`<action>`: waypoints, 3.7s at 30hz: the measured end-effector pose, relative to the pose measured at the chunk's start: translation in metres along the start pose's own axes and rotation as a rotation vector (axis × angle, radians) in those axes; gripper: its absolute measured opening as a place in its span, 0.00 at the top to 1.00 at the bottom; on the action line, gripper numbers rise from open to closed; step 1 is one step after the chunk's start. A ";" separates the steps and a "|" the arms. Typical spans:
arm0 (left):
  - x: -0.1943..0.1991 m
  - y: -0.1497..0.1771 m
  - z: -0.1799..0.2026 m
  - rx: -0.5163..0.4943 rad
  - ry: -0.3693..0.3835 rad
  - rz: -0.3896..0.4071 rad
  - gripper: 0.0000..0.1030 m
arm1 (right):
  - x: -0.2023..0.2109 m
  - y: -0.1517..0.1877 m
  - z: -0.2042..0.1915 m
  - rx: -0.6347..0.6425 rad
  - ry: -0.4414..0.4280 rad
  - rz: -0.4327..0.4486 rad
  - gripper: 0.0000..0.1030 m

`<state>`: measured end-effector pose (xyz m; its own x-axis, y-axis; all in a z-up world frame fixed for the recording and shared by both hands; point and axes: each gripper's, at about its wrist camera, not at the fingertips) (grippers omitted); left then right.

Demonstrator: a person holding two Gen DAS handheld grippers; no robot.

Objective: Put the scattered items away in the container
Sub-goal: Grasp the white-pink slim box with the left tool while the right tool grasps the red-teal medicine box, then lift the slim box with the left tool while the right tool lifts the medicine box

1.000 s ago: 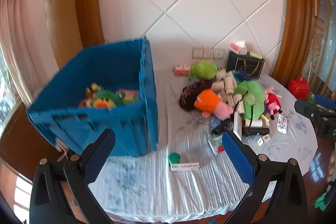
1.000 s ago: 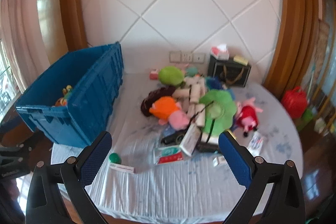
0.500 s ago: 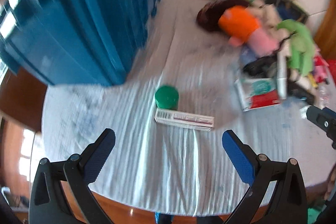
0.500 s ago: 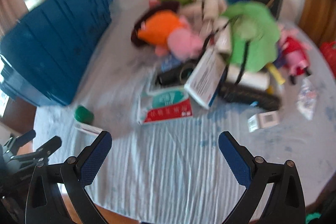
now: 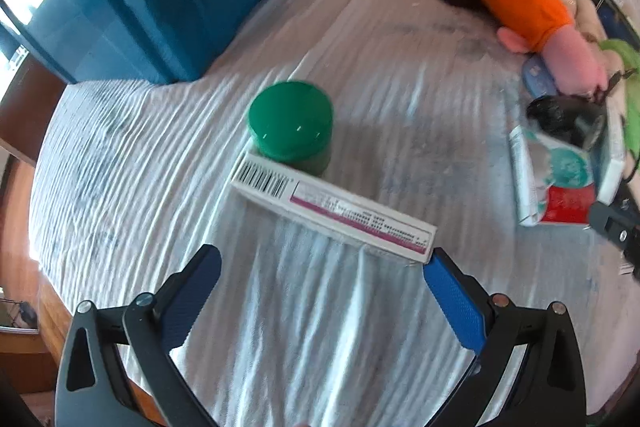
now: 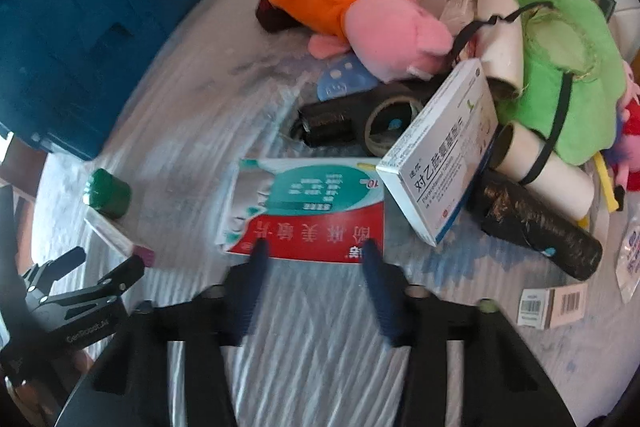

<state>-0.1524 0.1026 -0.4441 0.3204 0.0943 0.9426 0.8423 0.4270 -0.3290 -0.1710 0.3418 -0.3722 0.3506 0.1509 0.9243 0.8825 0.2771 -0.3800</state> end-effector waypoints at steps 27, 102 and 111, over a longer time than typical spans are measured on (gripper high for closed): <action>0.007 -0.061 -0.057 0.049 0.083 -0.007 0.30 | -0.010 -0.028 -0.051 0.058 -0.015 -0.022 0.45; 0.033 0.010 -0.023 0.352 -0.018 0.313 0.77 | -0.062 -0.026 -0.102 0.589 -0.161 0.199 0.18; 0.030 0.003 -0.028 0.367 -0.006 0.321 0.77 | -0.065 -0.034 -0.086 0.564 -0.187 0.209 0.20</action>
<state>-0.1279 0.0812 -0.4190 0.5355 0.2778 0.7975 0.4927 0.6643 -0.5622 -0.1968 0.2413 -0.4163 0.3920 0.4053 0.8259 0.4821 0.6741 -0.5596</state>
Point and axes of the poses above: each gripper's, at about its wrist camera, not at the fingertips, and x roughly against the way its jaws point, z to its right, y to its underside, and after that the axes turned 14 degrees about x, right-handed
